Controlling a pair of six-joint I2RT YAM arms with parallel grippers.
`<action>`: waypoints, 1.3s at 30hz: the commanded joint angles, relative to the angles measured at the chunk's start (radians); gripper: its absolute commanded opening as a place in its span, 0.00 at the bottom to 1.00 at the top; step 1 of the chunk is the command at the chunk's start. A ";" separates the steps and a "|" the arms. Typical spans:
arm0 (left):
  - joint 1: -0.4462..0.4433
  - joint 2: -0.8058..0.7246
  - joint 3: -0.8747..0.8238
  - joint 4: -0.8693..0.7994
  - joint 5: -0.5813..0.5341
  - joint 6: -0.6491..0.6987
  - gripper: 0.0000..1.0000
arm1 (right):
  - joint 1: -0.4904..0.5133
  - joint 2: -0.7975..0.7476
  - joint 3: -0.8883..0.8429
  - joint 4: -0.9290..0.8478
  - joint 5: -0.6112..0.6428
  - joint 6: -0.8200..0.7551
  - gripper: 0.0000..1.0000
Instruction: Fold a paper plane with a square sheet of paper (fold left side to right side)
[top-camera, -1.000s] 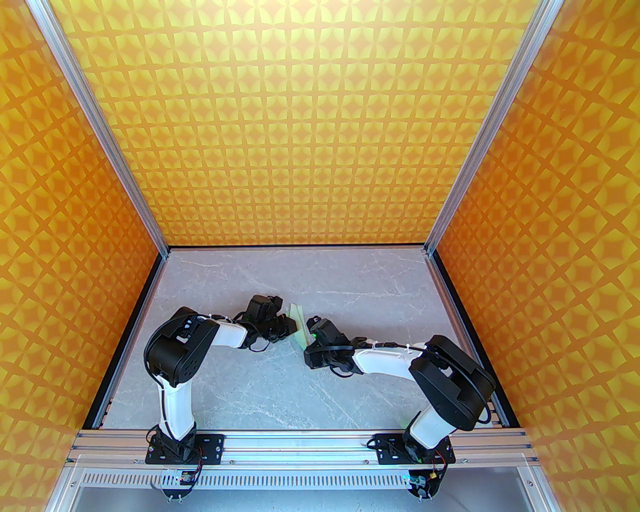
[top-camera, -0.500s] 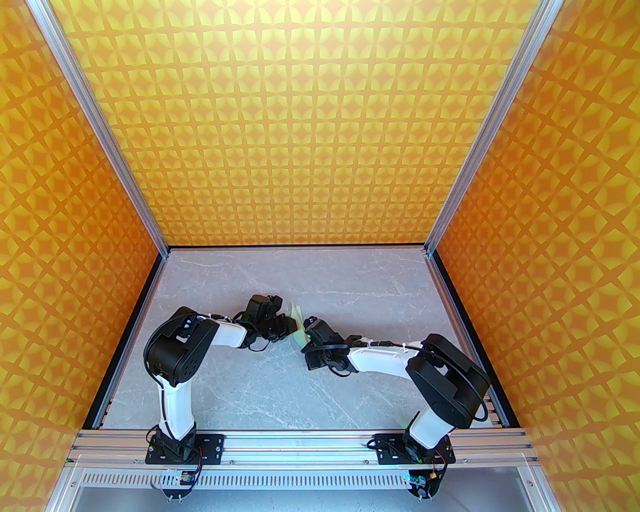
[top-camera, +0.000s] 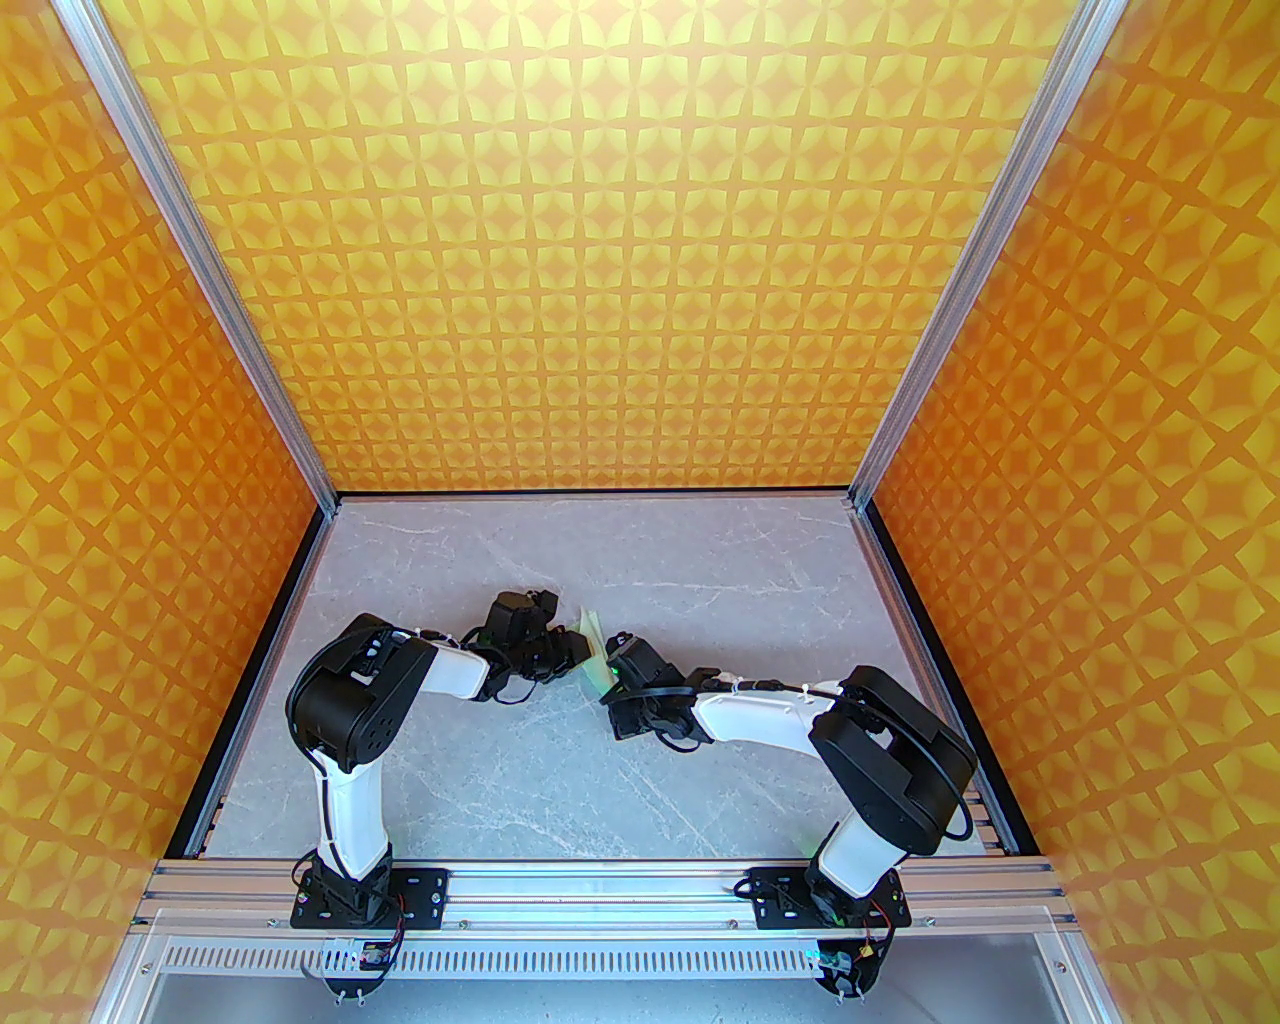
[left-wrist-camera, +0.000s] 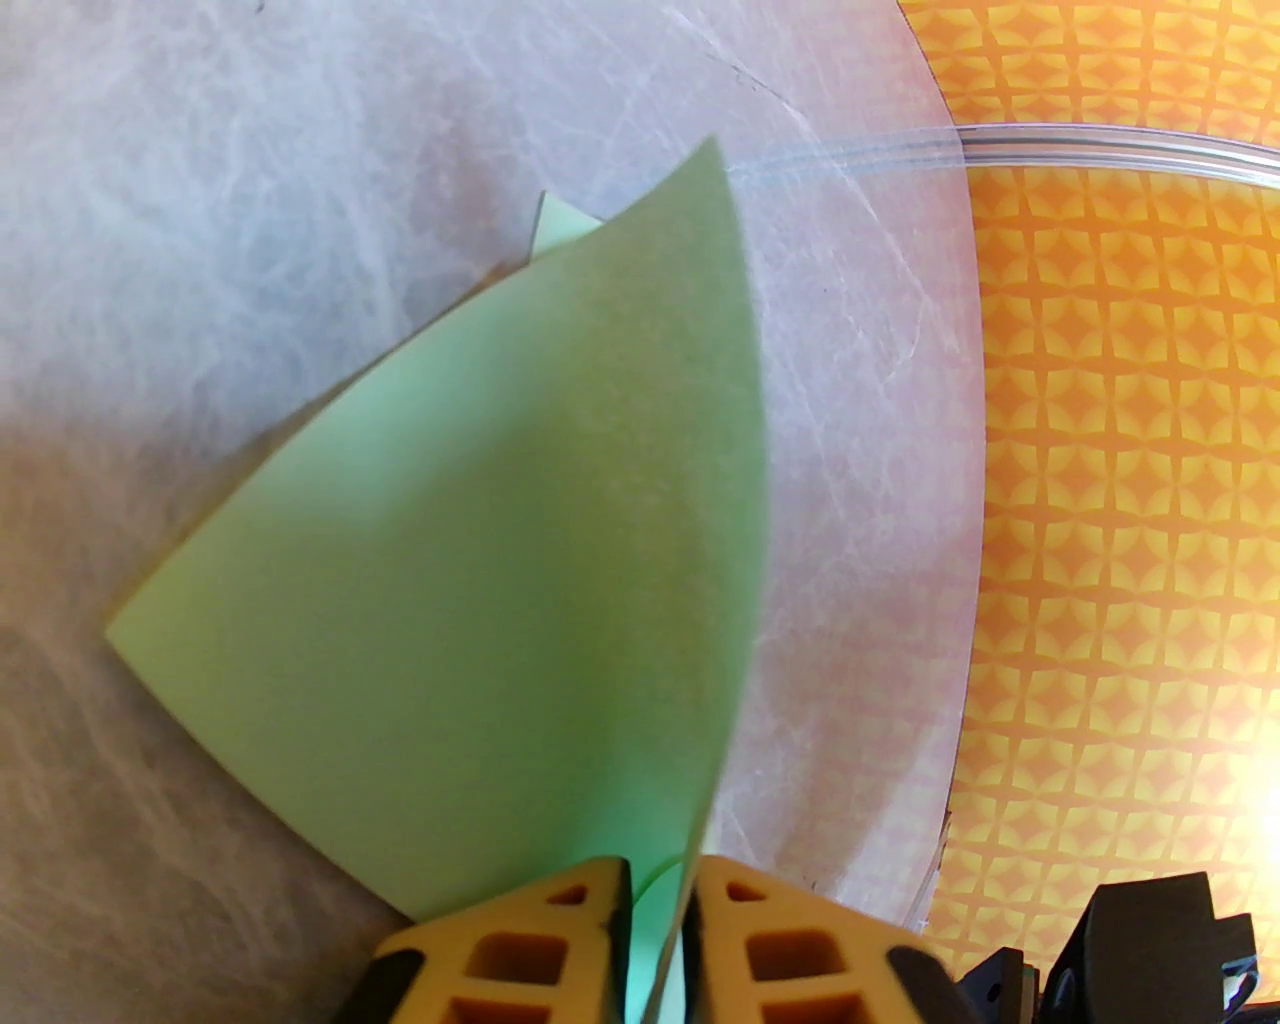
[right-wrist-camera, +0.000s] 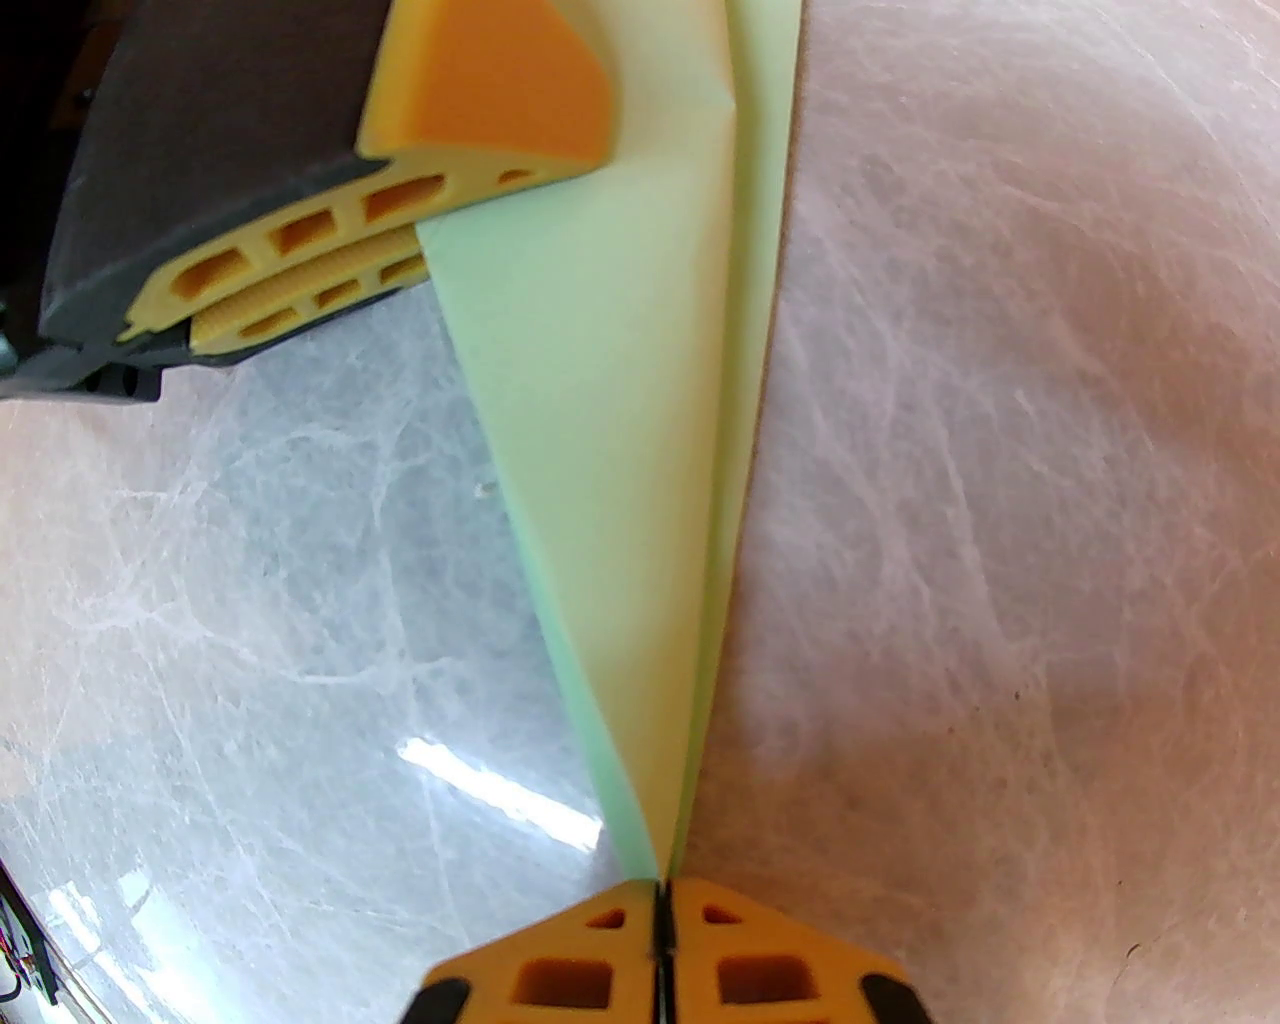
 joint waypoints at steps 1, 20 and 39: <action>0.012 -0.010 -0.010 0.010 -0.029 -0.007 0.14 | 0.007 0.059 -0.004 -0.009 0.025 0.013 0.09; 0.026 -0.024 0.121 -0.307 -0.021 0.207 0.10 | 0.022 0.072 0.020 -0.094 0.126 -0.060 0.11; 0.034 0.005 0.172 -0.383 -0.020 0.270 0.10 | 0.045 0.058 0.030 -0.140 0.157 -0.118 0.21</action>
